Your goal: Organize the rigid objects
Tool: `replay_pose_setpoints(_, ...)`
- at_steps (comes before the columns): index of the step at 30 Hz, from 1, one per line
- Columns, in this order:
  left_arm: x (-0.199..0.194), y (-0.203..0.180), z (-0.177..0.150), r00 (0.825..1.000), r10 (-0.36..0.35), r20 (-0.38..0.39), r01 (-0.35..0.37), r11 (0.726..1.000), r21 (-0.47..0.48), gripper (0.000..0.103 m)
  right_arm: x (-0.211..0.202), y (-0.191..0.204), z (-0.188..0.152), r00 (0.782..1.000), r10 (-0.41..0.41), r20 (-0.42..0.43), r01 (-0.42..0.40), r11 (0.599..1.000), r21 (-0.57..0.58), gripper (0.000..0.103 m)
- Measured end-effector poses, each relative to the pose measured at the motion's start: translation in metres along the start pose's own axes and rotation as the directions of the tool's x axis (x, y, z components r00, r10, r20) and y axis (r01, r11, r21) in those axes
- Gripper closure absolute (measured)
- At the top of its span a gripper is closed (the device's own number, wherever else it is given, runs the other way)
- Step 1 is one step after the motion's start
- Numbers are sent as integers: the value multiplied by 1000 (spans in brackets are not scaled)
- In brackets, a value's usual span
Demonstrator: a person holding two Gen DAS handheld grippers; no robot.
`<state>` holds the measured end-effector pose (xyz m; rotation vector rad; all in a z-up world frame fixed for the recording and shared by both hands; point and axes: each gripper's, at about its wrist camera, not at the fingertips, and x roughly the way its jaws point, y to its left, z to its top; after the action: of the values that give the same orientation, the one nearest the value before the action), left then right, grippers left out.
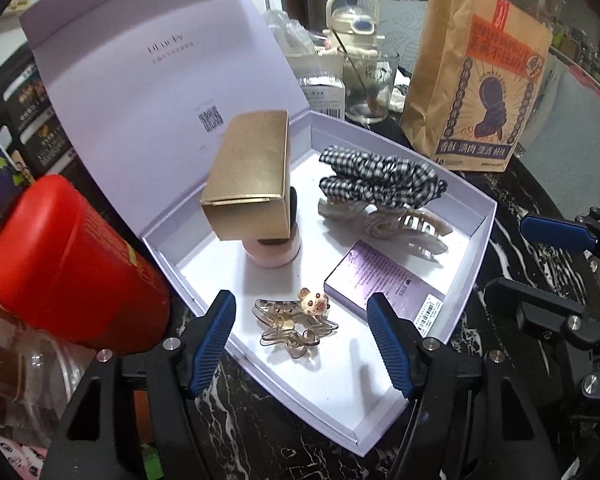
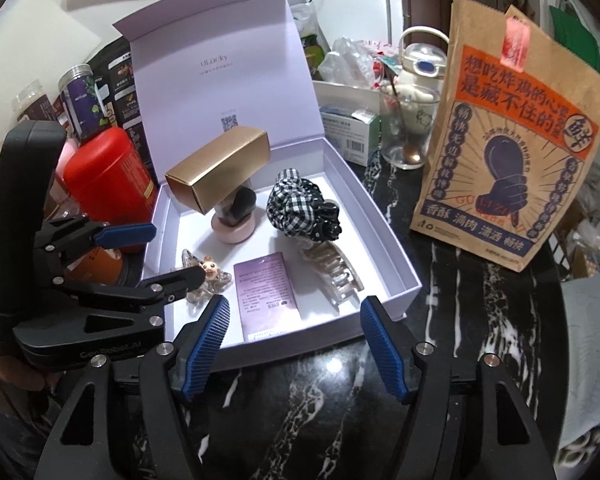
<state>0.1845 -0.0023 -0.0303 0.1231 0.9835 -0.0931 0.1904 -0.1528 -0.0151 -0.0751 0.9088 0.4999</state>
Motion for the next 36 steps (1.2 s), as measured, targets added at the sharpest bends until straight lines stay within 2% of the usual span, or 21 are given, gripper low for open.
replay_pose_setpoints(7,-31,0,3,998,14,68,-13,1000,-15,35,-25,1,3,998,-30,51,30,1000,4,27)
replay_pose_setpoints(11,-54,-2,2,994,17,110,-14,1000,-26,16,-44,4,3,994,-52,92,53,999,-10,25)
replay_pose_setpoints(24,-122,-12,-12,975,40,218,-34,999,-30,13,-105,19,-9,975,-86,205,96,995,-39,14)
replay_pose_setpoints(26,-132,-14,-17,972,46,228,-39,999,-35,7,-115,21,-13,971,-85,224,96,994,-42,11)
replay_pose_setpoints(36,-172,-17,-45,956,54,287,-38,997,-62,6,-155,35,-38,949,-122,290,136,990,-31,2)
